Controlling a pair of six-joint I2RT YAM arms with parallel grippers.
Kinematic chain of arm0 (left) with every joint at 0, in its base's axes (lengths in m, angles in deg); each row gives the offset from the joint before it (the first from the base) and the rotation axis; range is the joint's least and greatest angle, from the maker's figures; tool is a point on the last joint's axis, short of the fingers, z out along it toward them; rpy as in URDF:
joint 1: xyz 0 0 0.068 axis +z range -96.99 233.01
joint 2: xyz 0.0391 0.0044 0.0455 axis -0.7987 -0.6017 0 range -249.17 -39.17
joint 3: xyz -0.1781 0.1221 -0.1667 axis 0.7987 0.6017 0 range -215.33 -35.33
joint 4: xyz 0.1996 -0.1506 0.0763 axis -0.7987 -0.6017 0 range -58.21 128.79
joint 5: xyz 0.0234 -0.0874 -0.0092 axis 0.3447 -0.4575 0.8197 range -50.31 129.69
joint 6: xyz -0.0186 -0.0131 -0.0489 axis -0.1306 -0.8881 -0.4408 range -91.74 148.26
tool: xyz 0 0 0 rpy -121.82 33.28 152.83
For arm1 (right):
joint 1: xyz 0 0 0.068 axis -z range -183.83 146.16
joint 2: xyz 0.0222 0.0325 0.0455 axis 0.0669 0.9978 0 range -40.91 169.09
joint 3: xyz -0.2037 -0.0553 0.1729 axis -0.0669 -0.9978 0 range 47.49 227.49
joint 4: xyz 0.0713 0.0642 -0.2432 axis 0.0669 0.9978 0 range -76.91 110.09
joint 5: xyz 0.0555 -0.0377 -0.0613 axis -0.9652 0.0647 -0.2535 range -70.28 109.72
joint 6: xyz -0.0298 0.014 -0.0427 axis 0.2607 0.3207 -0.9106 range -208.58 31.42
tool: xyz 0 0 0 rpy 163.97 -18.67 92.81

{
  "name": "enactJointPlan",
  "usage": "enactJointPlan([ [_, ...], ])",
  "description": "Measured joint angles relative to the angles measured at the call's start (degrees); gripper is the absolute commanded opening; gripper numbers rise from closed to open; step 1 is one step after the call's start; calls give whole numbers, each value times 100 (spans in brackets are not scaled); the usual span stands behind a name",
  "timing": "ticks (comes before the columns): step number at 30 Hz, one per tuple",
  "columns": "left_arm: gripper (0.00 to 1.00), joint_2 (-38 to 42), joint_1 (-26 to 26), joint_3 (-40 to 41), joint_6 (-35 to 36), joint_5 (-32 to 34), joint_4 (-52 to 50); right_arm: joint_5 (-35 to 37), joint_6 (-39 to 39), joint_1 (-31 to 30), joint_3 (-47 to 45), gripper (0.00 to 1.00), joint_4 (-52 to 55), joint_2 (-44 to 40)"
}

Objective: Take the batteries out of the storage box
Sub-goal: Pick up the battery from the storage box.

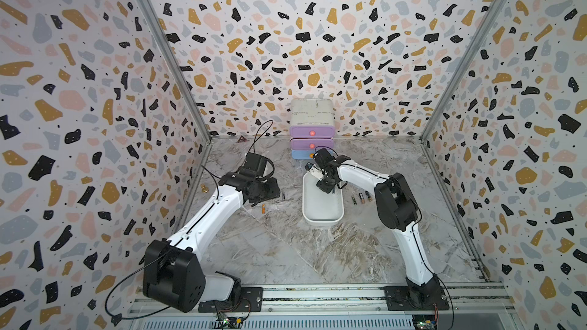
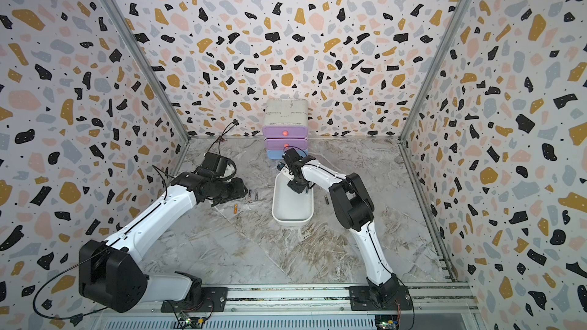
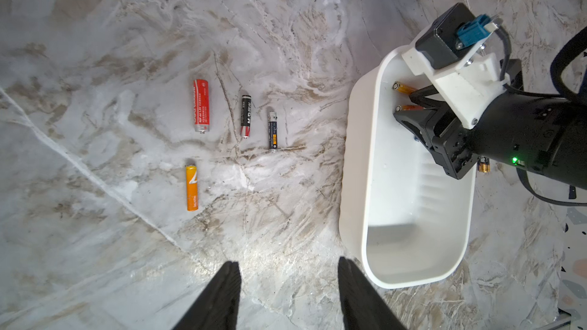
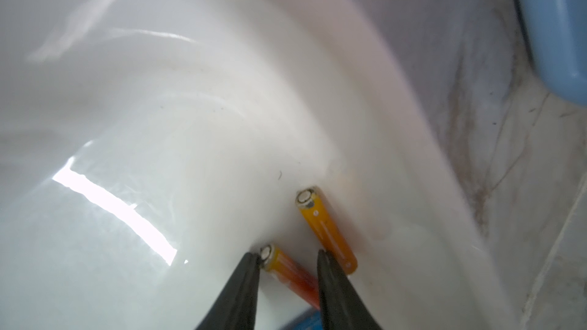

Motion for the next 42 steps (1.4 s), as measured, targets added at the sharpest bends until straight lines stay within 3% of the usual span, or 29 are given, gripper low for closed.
enactJointPlan([
  [7, 54, -2, -2, 0, 0, -7, 0, -466, 0, 33, 57, 15, 269, 22],
  [13, 53, -50, 0, 0, 0, -24, 0, -584, 42, 46, 55, 21, 437, 7],
  [18, 53, -59, -2, 0, -2, -46, 2, -612, 168, 44, 103, 8, 614, 9],
  [25, 54, -59, 0, 0, -2, -50, 2, -780, 509, 74, 122, 1, 704, 2],
  [34, 53, -59, 0, 0, -24, -57, 2, -1012, 1338, 74, 98, 0, 1097, -208],
  [42, 54, -59, -2, -9, -50, -61, 2, -1069, 2153, 275, 98, 0, 1320, -1069],
])
